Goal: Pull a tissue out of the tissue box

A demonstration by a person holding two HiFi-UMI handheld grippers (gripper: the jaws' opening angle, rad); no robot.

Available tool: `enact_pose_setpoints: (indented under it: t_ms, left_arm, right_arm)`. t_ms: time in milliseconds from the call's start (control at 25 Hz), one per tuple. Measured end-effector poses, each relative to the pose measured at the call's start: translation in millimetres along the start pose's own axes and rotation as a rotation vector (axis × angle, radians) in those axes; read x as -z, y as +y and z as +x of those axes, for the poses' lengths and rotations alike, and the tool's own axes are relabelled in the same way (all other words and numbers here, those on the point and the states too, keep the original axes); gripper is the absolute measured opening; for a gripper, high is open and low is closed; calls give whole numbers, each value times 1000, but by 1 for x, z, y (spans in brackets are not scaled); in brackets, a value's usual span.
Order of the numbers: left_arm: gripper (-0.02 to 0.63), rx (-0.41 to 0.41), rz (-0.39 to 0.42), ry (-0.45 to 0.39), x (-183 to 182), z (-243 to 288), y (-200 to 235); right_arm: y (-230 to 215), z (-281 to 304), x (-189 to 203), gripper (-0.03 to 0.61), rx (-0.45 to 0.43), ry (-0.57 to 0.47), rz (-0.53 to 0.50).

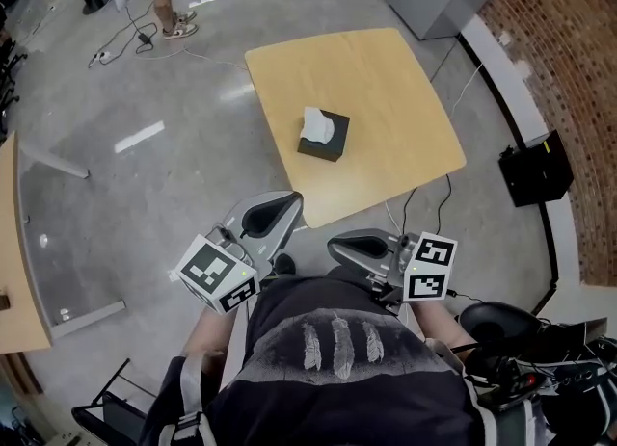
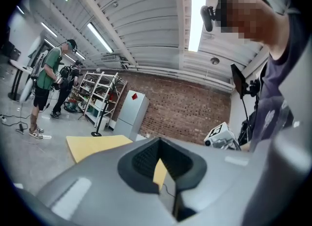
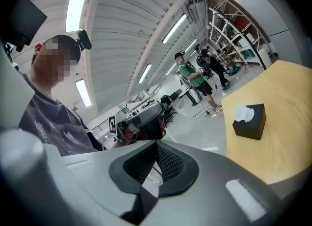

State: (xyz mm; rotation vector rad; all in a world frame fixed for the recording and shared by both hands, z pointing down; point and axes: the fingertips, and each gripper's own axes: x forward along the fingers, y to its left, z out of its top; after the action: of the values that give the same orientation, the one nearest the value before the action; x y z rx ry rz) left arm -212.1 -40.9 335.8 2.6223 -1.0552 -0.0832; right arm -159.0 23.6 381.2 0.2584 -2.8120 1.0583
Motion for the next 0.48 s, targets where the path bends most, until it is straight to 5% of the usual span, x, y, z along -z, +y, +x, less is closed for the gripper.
enact_pose_setpoints:
  t_ms: [320, 480]
  left_arm:
    - [3, 11, -9, 53, 4, 23, 13]
    - [3, -54, 15, 85, 7, 42, 24]
  right_arm:
    - [-23, 1, -11, -2, 7, -36, 38]
    - [-44, -11, -22, -2, -22, -67, 62]
